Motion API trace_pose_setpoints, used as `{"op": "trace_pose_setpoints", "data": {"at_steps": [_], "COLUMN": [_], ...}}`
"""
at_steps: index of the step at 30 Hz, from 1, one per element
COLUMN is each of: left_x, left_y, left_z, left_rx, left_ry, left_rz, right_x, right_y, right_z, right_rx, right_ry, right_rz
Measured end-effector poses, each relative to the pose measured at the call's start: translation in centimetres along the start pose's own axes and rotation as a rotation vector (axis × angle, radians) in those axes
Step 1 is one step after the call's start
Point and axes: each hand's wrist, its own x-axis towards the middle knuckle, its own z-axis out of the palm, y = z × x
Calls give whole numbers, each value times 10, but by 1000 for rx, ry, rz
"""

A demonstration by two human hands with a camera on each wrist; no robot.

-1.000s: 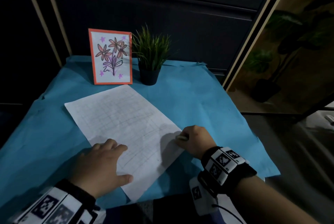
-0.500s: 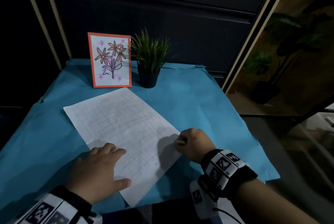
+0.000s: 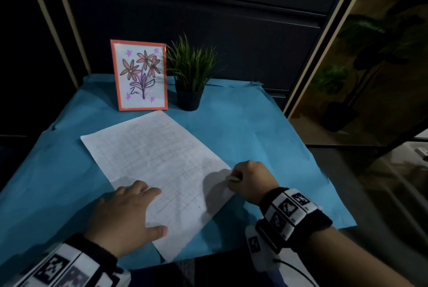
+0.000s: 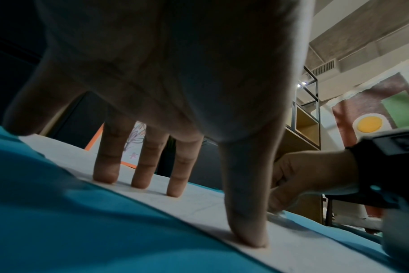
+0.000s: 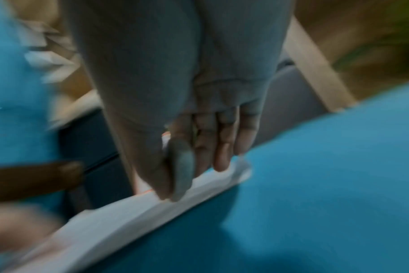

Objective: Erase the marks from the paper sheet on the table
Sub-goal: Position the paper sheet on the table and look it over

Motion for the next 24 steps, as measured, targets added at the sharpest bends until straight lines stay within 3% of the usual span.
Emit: {"op": "trace_pose_setpoints", "data": {"at_steps": [5, 8, 12, 19, 24], "left_x": [0, 1, 1, 2, 6], "left_y": [-2, -2, -1, -5, -11], "left_z": [2, 5, 4, 3, 4], "left_rx": [-9, -5, -3, -67, -145], "left_ry": [6, 17, 26, 17, -16], "left_rz": [4, -2, -5, 20, 24], "right_x": [-19, -13, 6, -7, 4], "right_y": [-31, -25, -1, -11, 3], "right_z": [14, 17, 3, 8, 2], "right_rx": [-117, -40, -19, -77, 130], "right_ry": [-141, -176, -65, -6, 48], "right_rz": [-227, -85, 70, -45, 47]}}
